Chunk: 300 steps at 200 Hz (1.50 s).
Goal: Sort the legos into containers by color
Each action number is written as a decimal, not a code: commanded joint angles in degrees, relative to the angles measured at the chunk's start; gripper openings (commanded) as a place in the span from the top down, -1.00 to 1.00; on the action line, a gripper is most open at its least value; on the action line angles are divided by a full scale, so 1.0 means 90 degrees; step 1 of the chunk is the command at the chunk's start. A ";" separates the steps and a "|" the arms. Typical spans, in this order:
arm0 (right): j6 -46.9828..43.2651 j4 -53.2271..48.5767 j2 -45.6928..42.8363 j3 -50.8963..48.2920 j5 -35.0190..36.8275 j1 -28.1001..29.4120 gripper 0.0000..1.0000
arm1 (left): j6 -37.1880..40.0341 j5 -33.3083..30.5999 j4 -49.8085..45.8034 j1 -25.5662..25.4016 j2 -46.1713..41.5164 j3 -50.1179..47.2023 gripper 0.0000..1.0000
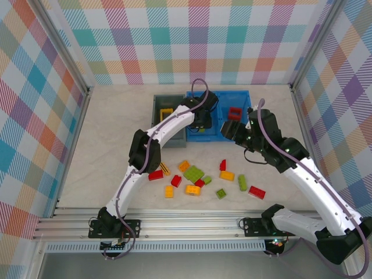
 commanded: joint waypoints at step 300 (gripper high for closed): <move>0.5292 -0.0846 0.0177 -0.4281 -0.2020 -0.3840 -0.67 | 0.0468 -0.1322 0.5347 -0.4553 -0.6663 -0.7679 -0.44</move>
